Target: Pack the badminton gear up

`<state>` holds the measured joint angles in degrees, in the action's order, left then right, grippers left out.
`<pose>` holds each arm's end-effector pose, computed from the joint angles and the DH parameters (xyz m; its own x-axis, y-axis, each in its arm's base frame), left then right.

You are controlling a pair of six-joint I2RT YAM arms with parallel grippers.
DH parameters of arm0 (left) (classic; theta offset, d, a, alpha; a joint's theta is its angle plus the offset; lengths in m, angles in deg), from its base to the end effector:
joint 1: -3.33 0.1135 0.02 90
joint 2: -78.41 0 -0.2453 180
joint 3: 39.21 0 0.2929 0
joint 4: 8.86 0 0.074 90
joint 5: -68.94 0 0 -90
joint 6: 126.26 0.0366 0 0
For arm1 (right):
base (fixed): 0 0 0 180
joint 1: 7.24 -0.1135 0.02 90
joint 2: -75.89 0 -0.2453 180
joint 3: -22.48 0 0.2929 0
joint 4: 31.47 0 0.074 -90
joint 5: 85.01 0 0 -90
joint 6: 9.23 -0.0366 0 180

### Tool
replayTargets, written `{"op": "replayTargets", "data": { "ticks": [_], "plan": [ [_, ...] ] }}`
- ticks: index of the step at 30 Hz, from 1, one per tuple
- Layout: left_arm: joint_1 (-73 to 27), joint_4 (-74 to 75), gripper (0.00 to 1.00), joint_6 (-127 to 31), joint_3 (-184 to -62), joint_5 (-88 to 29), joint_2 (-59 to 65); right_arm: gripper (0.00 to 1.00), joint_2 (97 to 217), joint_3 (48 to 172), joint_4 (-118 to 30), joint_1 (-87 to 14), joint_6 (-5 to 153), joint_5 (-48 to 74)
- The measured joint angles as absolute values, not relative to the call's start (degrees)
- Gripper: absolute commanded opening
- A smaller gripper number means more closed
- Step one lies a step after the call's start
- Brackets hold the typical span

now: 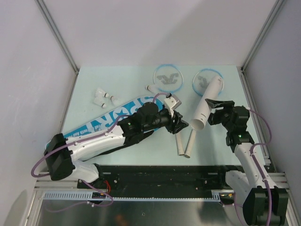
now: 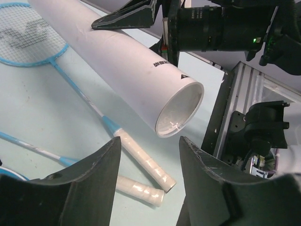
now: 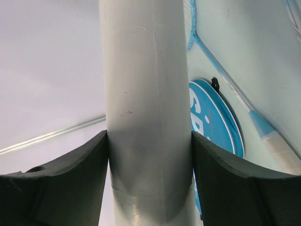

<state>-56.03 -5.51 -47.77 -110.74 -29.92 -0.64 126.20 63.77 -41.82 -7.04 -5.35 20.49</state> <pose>0.1847 -0.3229 0.2952 -0.2792 0.0845 -0.9565 0.8894 0.3983 -0.2244 0.2557 0.0089 0.2201 -0.2706 0.9624 0.0246 0.3141 0.0641 0.9472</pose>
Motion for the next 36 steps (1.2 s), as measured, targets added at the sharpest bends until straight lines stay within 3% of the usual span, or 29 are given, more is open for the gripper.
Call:
{"op": "replayTargets", "data": {
  "ticks": [4,7,10,15,18,20,21,22,29,36],
  "plan": [
    [-57.14,-5.75,0.58,-47.12,-112.57,-29.85,-3.59,0.44,124.82,63.77,-43.06,-7.25,-6.29,19.25],
    [-58.32,-5.88,0.48,-46.70,-114.10,-28.94,-6.54,0.45,124.69,63.77,-43.87,-8.15,-7.08,18.72],
    [-58.69,-5.88,0.35,-46.68,-115.02,-27.84,-8.42,0.46,124.25,63.77,-45.05,-8.87,-7.32,18.42],
    [-58.72,-5.24,0.02,-46.75,-116.20,-27.56,-9.05,0.53,122.99,63.77,-46.36,-9.03,-7.06,16.56],
    [-58.78,-3.74,0.00,-46.96,-116.31,-27.19,-9.05,0.59,122.70,63.77,-46.32,-8.98,-4.98,15.97],
    [-58.65,-2.86,0.00,-47.23,-116.31,-27.23,-9.05,0.71,122.72,63.77,-46.25,-8.98,-2.86,16.12],
    [-58.32,-2.31,0.00,-47.71,-116.31,-27.43,-9.05,0.80,122.70,63.77,-46.36,-8.98,-1.75,16.34],
    [-58.17,-1.72,0.00,-48.34,-116.31,-27.80,-9.05,0.99,122.70,63.77,-46.47,-9.00,-0.78,16.49],
    [-50.83,-0.35,0.00,-56.54,-117.36,-36.39,-9.42,1.00,118.42,63.66,-52.83,-10.71,17.36,22.57],
    [-47.09,3.35,0.00,-63.44,-118.45,-49.33,-13.05,1.00,105.85,63.69,-59.37,-12.52,33.90,18.11]
  ]
}}
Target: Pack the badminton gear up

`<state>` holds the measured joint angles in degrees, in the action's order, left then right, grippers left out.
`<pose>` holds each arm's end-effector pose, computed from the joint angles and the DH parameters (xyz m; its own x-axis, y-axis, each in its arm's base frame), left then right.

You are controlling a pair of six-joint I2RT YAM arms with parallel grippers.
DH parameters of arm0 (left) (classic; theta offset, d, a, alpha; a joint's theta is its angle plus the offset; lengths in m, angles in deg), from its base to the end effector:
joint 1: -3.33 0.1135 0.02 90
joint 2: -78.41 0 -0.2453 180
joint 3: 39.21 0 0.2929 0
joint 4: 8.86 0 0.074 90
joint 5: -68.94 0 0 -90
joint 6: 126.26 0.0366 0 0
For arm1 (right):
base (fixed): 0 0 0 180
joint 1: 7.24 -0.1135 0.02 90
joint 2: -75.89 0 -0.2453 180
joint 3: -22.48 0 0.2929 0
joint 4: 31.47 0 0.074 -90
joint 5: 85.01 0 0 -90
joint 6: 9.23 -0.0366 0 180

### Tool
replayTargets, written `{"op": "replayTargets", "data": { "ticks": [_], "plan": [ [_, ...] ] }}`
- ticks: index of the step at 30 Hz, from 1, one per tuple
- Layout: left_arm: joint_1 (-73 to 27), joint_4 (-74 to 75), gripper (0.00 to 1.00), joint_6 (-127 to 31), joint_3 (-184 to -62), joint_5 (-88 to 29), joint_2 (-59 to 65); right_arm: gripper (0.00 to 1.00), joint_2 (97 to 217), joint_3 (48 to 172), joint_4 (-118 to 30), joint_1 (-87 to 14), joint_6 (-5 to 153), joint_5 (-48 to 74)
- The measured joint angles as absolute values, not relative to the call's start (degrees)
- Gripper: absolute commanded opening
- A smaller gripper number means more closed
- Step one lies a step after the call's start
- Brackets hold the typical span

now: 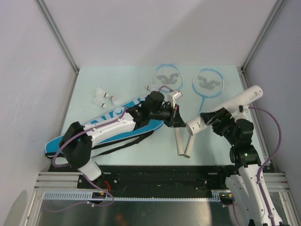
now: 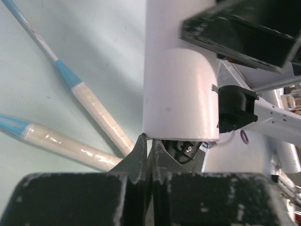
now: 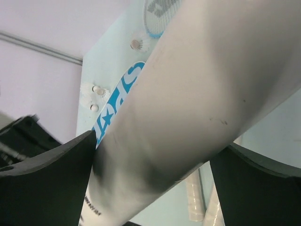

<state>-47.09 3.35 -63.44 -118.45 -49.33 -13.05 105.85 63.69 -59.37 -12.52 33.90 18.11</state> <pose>0.2474 -0.3265 0.2528 -0.6700 0.1790 -0.7205 0.7279 0.3491 -0.5901 0.1982 0.0267 0.2617 -0.4185 0.6751 -0.6075 -0.0011 0.6685 0.7437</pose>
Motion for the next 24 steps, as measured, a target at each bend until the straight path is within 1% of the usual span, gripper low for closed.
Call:
{"op": "replayTargets", "data": {
  "ticks": [3,6,14,15,16,18,19,21,22,23,24],
  "plan": [
    [-45.80,4.02,0.00,-64.86,-119.07,-51.36,-14.25,1.00,102.53,63.75,-60.68,-13.66,37.18,17.11],
    [-43.94,4.13,0.00,-65.85,-119.13,-50.97,-14.52,1.00,102.72,64.10,-62.19,-14.10,37.82,18.22],
    [-41.67,1.16,0.00,-66.90,-120.36,-48.56,-14.52,1.00,113.28,64.10,-70.08,-13.22,36.59,24.23],
    [-41.71,0.92,0.02,-66.90,-120.38,-48.37,-14.52,1.00,114.09,64.10,-70.43,-12.96,36.18,24.62],
    [-41.71,0.92,0.14,-66.90,-120.38,-48.24,-14.52,1.00,114.22,63.97,-70.56,-12.57,35.52,24.78],
    [-41.69,0.88,0.24,-66.88,-120.31,-48.04,-14.52,0.99,113.17,63.45,-70.47,-11.63,33.90,24.95],
    [-41.69,0.79,0.33,-66.79,-120.12,-47.89,-14.41,0.98,112.38,63.05,-70.21,-10.86,32.98,25.00],
    [-41.69,0.46,0.39,-66.50,-119.02,-47.14,-13.79,0.98,111.29,62.53,-68.85,-9.92,33.38,25.48],
    [-41.65,0.53,0.44,-66.29,-118.00,-46.77,-13.14,0.98,111.18,62.53,-68.20,-9.86,34.43,25.52],
    [-41.65,0.57,0.46,-66.13,-116.81,-46.53,-12.31,1.00,111.34,62.57,-67.02,-10.29,36.22,24.89],
    [-41.65,0.53,0.48,-65.89,-115.55,-46.20,-11.37,1.00,111.77,62.59,-65.77,-11.30,39.17,23.68]
  ]
}}
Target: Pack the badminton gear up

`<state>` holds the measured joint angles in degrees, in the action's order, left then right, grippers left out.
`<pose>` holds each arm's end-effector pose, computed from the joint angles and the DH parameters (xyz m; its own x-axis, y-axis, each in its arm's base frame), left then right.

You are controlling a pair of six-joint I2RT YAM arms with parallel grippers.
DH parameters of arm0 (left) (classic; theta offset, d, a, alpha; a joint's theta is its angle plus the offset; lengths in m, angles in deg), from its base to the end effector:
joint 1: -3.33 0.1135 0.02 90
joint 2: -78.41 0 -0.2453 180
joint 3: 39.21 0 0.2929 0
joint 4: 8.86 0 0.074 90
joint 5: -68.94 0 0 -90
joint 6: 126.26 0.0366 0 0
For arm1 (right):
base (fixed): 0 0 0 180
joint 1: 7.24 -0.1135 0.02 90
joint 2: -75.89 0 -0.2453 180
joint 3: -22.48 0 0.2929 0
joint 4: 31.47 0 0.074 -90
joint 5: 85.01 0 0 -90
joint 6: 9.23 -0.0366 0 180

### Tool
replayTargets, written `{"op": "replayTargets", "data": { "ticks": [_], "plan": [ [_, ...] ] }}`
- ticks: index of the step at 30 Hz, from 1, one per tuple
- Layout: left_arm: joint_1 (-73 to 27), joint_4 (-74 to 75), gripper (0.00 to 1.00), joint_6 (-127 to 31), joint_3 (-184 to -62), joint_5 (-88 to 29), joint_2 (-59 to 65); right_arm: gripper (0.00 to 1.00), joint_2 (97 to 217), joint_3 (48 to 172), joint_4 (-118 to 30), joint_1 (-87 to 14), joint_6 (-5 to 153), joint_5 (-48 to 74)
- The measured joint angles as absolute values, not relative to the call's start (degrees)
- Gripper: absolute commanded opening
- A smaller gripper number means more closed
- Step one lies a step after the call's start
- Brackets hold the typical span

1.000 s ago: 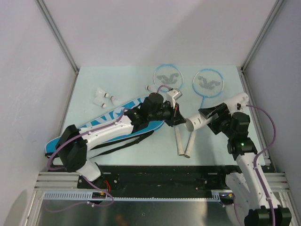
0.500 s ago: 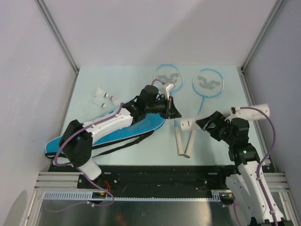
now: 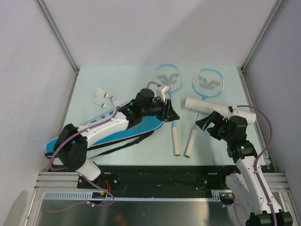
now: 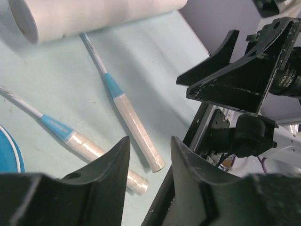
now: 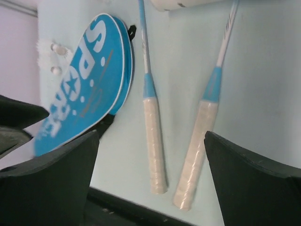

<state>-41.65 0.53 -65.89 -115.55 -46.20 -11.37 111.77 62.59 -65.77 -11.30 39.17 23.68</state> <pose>0.2738 -0.2956 0.2492 -0.6919 0.0586 -0.7196 0.6613 0.4516 -0.5989 0.2060 0.0264 0.2244 -0.6019 0.5878 -0.5406 0.0748 0.7155 0.6946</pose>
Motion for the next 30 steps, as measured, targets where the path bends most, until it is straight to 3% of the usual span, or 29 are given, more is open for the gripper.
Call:
{"op": "replayTargets", "data": {
  "ticks": [7,14,21,22,26,30],
  "plan": [
    [-41.51,1.40,0.69,-65.06,-109.16,-45.70,-2.01,1.00,125.13,66.94,-54.17,-22.49,64.00,6.70],
    [-41.40,0.94,0.70,-62.57,-107.77,-46.86,8.37,1.00,154.24,86.75,-42.34,-21.88,97.42,-8.01],
    [-41.27,1.01,0.71,-61.04,-105.14,-48.50,12.00,0.98,176.32,104.54,-42.69,-4.44,114.34,4.36],
    [-41.27,1.03,0.71,-61.04,-105.14,-49.07,11.98,0.93,179.03,108.14,-44.11,-2.64,114.95,6.83],
    [-41.27,0.59,0.71,-61.19,-105.14,-51.78,11.80,0.92,186.41,119.92,-50.93,-0.68,115.32,17.80],
    [-41.27,-0.06,0.71,-61.32,-105.14,-54.14,10.42,0.93,188.14,122.22,-55.87,-0.68,115.21,29.69]
  ]
}}
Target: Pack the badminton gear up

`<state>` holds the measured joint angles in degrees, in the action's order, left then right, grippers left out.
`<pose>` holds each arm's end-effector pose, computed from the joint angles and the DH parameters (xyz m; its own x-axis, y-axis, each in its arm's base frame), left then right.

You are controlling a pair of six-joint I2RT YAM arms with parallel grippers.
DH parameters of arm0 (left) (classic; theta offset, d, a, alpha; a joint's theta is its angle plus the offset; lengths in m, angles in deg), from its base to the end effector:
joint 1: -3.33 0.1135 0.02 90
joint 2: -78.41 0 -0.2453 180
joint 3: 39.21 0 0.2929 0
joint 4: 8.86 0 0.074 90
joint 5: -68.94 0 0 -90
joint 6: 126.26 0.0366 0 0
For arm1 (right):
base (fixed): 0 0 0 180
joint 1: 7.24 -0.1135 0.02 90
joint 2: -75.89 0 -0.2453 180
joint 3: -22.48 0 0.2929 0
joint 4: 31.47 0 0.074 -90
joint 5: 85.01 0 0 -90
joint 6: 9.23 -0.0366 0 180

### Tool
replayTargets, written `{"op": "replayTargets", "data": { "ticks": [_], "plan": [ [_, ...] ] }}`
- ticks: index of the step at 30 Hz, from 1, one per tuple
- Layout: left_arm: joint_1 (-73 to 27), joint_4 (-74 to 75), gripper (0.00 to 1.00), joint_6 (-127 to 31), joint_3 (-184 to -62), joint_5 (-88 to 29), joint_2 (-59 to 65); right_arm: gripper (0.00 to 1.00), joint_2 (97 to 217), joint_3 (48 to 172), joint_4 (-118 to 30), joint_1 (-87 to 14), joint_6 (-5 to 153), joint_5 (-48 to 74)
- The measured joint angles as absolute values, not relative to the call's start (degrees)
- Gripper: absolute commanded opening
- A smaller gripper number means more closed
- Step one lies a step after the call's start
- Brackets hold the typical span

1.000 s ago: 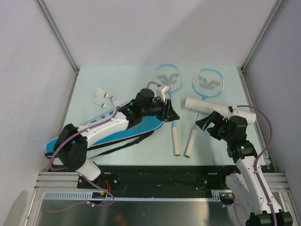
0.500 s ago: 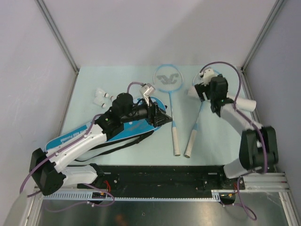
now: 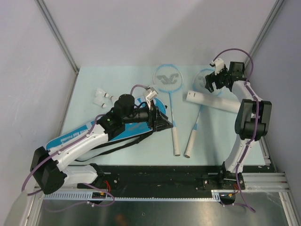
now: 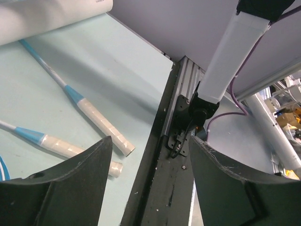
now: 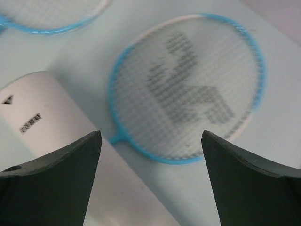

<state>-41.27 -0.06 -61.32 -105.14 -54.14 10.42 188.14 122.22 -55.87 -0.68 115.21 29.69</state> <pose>0.2164 -0.2414 0.3107 -0.5324 0.0266 -0.8461 0.8219 0.2555 -0.5091 0.4832 -0.0402 0.2127 -0.3630 -0.4754 -0.8014 -0.5256 0.8146 -0.2452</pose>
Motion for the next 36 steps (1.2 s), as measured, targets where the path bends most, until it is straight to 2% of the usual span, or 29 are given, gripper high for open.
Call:
{"op": "replayTargets", "data": {
  "ticks": [6,10,15,19,25,34,36],
  "plan": [
    [-41.25,-1.07,0.72,-62.00,-104.99,-56.48,8.39,0.96,188.21,122.22,-64.61,0.07,120.43,42.85],
    [-41.27,-2.12,0.72,-62.74,-104.25,-57.81,8.19,0.97,188.18,122.07,-69.58,-0.94,125.40,43.62],
    [-41.25,-2.77,0.72,-63.25,-104.18,-58.66,8.19,0.96,188.18,120.60,-73.07,-3.98,130.62,41.65],
    [-41.25,-3.39,0.72,-63.27,-103.94,-58.95,8.19,0.92,188.18,118.09,-72.70,-6.97,134.05,35.38],
    [-41.25,-3.47,0.71,-63.29,-103.83,-59.01,8.19,0.80,188.10,114.74,-68.29,-11.04,135.82,26.94],
    [-40.71,-4.15,0.71,-63.42,-103.26,-59.01,7.39,0.86,188.05,110.53,-59.87,-14.21,136.19,20.49],
    [-40.62,-4.26,0.71,-63.42,-103.26,-59.01,7.25,0.85,188.05,109.37,-58.36,-14.51,136.52,19.73]
  ]
}}
